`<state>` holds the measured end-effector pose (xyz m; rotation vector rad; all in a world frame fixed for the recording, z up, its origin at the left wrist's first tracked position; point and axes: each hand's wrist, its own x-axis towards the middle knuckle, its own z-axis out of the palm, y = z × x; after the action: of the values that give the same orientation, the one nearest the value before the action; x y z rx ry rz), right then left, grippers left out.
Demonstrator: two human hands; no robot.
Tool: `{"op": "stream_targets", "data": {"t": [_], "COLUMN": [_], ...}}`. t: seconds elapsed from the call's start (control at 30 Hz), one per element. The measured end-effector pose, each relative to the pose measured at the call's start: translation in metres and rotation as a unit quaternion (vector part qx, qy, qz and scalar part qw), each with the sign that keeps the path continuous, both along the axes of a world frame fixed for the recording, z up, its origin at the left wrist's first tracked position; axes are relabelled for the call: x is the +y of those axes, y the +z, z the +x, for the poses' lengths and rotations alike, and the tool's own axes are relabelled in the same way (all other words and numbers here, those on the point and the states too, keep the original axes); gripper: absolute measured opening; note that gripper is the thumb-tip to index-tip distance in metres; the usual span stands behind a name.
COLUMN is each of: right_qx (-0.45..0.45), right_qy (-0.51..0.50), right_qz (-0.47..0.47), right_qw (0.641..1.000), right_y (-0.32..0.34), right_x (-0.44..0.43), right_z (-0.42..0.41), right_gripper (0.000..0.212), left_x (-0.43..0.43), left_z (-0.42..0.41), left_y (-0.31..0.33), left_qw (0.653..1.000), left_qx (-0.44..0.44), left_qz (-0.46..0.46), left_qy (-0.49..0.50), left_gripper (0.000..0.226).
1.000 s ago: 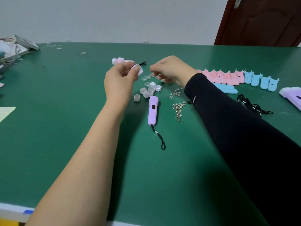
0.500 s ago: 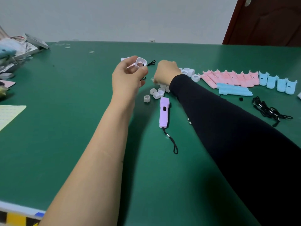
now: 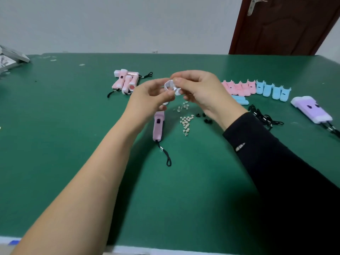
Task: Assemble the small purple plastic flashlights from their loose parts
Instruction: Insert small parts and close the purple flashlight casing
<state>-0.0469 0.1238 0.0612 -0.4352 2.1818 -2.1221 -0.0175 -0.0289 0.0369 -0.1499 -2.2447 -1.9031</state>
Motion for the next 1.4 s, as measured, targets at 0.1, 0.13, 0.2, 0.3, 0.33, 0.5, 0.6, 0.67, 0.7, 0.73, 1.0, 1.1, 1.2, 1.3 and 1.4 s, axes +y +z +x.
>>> {"op": "stream_targets", "data": {"t": [0.1, 0.13, 0.2, 0.3, 0.33, 0.5, 0.6, 0.67, 0.7, 0.73, 1.0, 1.1, 1.2, 1.3, 1.4], "right_qx": [0.036, 0.042, 0.043, 0.023, 0.013, 0.009, 0.002, -0.015, -0.025, -0.033, -0.056, -0.065, -0.05, -0.041, -0.048], "right_qy": [-0.052, -0.064, -0.081, -0.084, -0.081, -0.08, -0.072, -0.064, -0.062, -0.062, -0.067, -0.079, -0.097, -0.11, -0.108], "right_qz": [0.037, 0.035, 0.026, 0.028, 0.032, 0.02, 0.009, -0.002, -0.011, -0.019, -0.051, -0.05, -0.02, 0.0, -0.009], "right_qw": [0.997, 0.996, 0.995, 0.996, 0.996, 0.997, 0.997, 0.998, 0.998, 0.997, 0.995, 0.993, 0.994, 0.993, 0.993], "right_y": [-0.005, -0.006, -0.009, -0.012, -0.013, -0.013, -0.014, -0.014, -0.014, -0.014, -0.014, -0.014, -0.015, -0.016, -0.016], "right_x": [0.016, 0.02, 0.026, 0.03, 0.03, 0.028, 0.026, 0.024, 0.024, 0.023, 0.021, 0.021, 0.02, 0.018, 0.019], "right_z": [0.011, 0.014, 0.016, 0.017, 0.017, 0.018, 0.019, 0.019, 0.019, 0.019, 0.019, 0.018, 0.017, 0.016, 0.016], "right_gripper": [0.008, 0.008, 0.008, 0.005, 0.003, 0.005, 0.004, 0.007, 0.008, 0.008, 0.017, 0.024, 0.026, 0.025, 0.027], "left_x": [0.016, 0.019, 0.025, 0.028, 0.029, 0.029, 0.029, 0.029, 0.029, 0.029, 0.03, 0.032, 0.035, 0.038, 0.04], "left_z": [0.005, 0.007, 0.009, 0.011, 0.011, 0.011, 0.011, 0.011, 0.012, 0.012, 0.013, 0.014, 0.015, 0.016, 0.017], "left_y": [-0.001, -0.001, 0.0, 0.0, 0.0, 0.0, 0.0, 0.001, 0.001, 0.001, 0.003, 0.003, 0.002, 0.002, 0.002], "left_qw": [0.999, 0.999, 0.998, 0.998, 0.998, 0.998, 0.998, 0.998, 0.998, 0.998, 0.999, 0.999, 0.998, 0.999, 0.999], "left_qx": [0.002, 0.002, 0.002, -0.003, -0.004, -0.006, -0.012, -0.012, -0.011, -0.011, -0.016, -0.02, -0.022, -0.018, -0.02], "left_qz": [-0.018, -0.022, -0.027, -0.019, -0.016, 0.0, 0.014, 0.014, 0.013, 0.011, -0.001, 0.0, 0.007, -0.01, 0.0], "left_qy": [-0.03, -0.035, -0.049, -0.06, -0.061, -0.062, -0.062, -0.062, -0.061, -0.059, -0.051, -0.051, -0.053, -0.048, -0.045], "left_gripper": [0.034, 0.033, 0.033, 0.033, 0.033, 0.029, 0.027, 0.028, 0.029, 0.029, 0.031, 0.032, 0.032, 0.031, 0.027]}}
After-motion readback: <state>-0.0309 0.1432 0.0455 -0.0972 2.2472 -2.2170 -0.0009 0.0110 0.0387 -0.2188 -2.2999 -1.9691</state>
